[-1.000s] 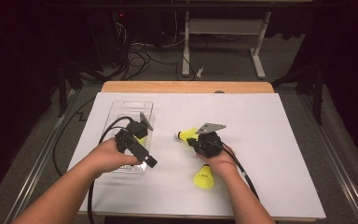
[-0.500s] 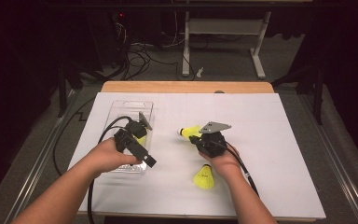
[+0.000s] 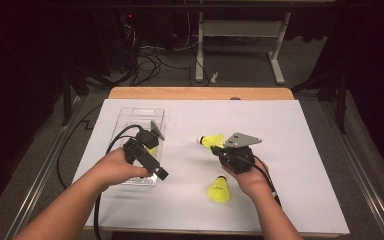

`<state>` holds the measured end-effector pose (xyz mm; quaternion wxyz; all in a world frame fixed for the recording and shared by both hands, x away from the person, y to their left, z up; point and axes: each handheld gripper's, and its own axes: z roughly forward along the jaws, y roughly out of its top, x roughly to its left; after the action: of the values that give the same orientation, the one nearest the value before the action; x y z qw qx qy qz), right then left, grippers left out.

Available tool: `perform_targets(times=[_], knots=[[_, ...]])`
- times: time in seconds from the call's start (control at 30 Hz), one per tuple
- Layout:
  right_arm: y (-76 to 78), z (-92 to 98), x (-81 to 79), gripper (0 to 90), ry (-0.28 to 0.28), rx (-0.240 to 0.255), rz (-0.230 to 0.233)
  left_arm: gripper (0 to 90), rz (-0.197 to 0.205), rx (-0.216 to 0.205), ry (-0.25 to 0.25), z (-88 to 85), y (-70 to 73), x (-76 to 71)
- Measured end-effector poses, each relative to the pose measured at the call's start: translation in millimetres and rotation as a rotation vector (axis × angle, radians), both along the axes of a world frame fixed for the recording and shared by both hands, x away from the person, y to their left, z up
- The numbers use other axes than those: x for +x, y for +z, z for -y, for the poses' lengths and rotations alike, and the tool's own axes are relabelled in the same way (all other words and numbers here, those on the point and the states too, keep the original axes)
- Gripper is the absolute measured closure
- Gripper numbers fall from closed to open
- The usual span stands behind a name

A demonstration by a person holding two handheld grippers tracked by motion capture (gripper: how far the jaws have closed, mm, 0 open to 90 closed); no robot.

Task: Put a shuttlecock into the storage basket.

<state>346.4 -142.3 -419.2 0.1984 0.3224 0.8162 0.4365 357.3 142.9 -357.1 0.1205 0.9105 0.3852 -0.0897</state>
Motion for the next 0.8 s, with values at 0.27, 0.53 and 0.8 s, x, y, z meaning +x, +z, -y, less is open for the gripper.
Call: perform_targets(times=[0.27,0.53,0.8], knots=[[8.0,17.8,-16.2,90.0,-0.012,0.014,0.026,0.8,0.001,0.008,-0.010,4.9,0.7,-0.9],[6.7,36.4,-30.0,90.0,-0.034,0.026,0.043,0.8,0.001,0.012,-0.017,6.7,-0.3,-0.9],[-5.9,57.3,-48.4,90.0,-0.055,0.029,0.044,0.8,0.004,0.017,-0.025,7.5,-0.1,-1.0]])
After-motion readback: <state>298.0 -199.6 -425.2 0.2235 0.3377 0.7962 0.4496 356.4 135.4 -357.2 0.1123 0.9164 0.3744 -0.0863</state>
